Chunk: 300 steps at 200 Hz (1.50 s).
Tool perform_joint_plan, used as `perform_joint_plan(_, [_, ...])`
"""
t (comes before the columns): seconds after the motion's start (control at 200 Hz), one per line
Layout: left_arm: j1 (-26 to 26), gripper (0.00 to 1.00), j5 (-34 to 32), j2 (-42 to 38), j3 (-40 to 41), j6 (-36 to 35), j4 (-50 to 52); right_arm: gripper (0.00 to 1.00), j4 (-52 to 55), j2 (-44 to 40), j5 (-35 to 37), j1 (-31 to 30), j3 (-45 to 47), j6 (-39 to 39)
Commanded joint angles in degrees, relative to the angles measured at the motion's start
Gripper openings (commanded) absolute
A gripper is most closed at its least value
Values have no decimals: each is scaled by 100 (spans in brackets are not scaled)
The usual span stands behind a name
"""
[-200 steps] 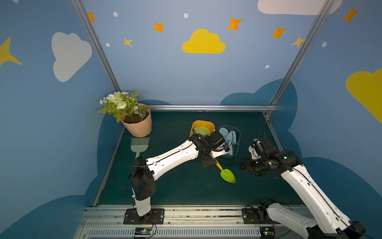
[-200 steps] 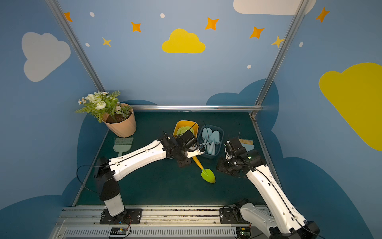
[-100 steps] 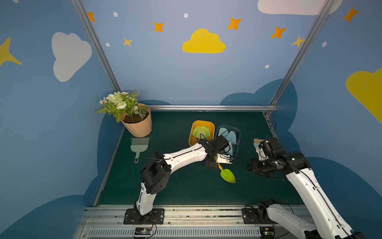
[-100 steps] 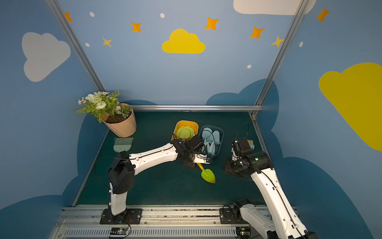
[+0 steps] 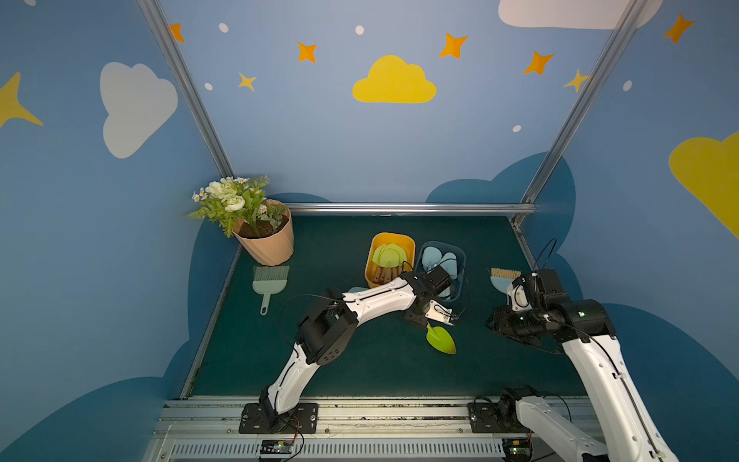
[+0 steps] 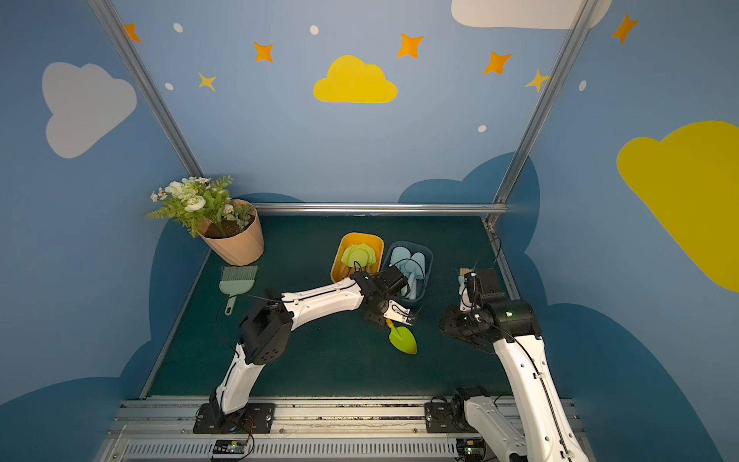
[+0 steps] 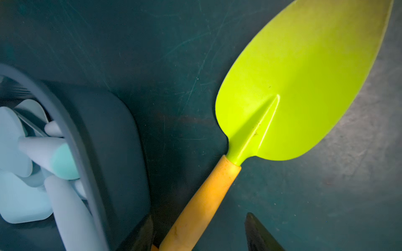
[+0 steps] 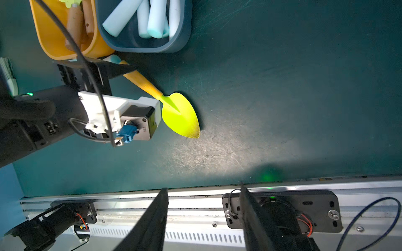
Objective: Sort the small shovels by color and place them into the storage box
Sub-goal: Pick up the shovel from the center of the board.
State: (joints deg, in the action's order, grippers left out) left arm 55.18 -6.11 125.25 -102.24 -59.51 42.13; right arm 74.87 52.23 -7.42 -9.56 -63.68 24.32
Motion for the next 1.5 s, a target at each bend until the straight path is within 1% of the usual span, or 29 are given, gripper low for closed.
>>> perform_joint_plan(0.0, [-24,60,-60,202,-327,-305,479,54,157,-63,-177,135,80,-197])
perform_joint_plan(0.08, [-45,60,-192,346,-483,-365,709,54,166,-69,-202,215,75,-256])
perform_joint_plan(0.21, [-103,60,-388,462,-490,-504,863,54,156,-66,-238,270,110,-280])
perform_joint_plan(0.501, [-219,59,-540,578,-458,-670,859,54,149,-46,-234,301,170,-267])
perform_joint_plan(0.826, [-176,52,-523,480,-247,-558,858,54,120,-48,-272,323,251,-236])
perform_joint_plan(1.136, [-119,46,-591,179,213,-398,858,54,80,-106,-328,332,303,-200])
perform_joint_plan(1.316, [-78,40,-619,1,429,-272,858,54,63,-127,-356,335,330,-200])
perform_joint_plan(1.497, [-19,25,-614,-128,621,-142,858,54,80,-177,-374,340,347,-193])
